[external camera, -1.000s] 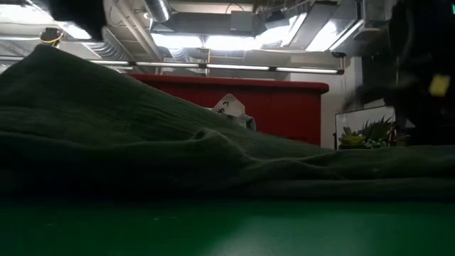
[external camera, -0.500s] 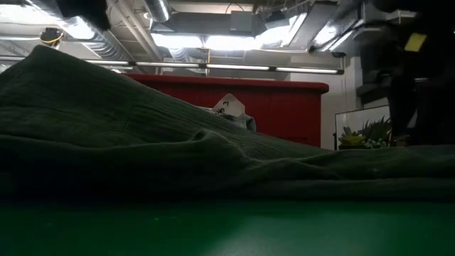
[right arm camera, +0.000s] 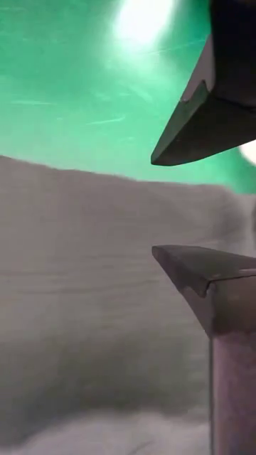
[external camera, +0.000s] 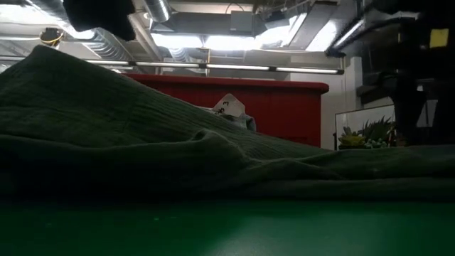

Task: Fold Laundry from Bin
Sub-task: Fold the green polo shirt

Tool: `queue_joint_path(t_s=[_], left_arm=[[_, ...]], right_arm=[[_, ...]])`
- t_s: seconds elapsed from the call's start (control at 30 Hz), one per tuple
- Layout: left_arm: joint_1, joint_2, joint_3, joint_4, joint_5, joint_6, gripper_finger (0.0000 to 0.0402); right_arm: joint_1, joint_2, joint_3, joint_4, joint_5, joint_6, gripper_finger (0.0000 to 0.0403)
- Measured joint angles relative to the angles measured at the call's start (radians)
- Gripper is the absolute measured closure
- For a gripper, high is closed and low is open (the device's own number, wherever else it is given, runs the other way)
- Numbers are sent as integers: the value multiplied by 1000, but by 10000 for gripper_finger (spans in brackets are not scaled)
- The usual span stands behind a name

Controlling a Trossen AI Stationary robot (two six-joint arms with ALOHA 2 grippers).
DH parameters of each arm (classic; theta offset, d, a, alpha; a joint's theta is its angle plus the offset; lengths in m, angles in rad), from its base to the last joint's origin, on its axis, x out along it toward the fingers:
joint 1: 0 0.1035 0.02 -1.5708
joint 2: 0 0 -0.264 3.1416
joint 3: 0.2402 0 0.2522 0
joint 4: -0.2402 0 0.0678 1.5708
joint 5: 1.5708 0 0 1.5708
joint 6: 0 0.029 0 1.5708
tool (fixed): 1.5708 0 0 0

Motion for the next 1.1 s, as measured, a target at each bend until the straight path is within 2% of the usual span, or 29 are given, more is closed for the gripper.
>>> queue_joint_path(t_s=[0.17, 0.27, 0.5, 0.7, 0.77, 0.93, 1.1], left_arm=[[1, 5, 0, 43, -25, 0, 253], [-2, 5, 0, 43, -8, -1, 253], [-44, 24, 0, 38, 74, -28, 253], [-92, 148, -1, 31, 91, -38, 253], [-100, 192, -1, 30, 122, -50, 253], [-114, 277, -1, 14, 273, -75, 253], [-121, 293, -1, 7, 386, -86, 253]], right_arm=[[-1, -1, -4, -92, 38, 18, 207], [0, -2, -33, -75, 2, 30, 207], [0, -1, -151, 127, -126, 56, 207], [0, -5, -231, 310, -223, 94, 207], [6, -5, -234, 321, -242, 101, 207], [66, -4, -235, 331, -306, 100, 207], [142, -3, -236, 346, -397, 115, 207]])
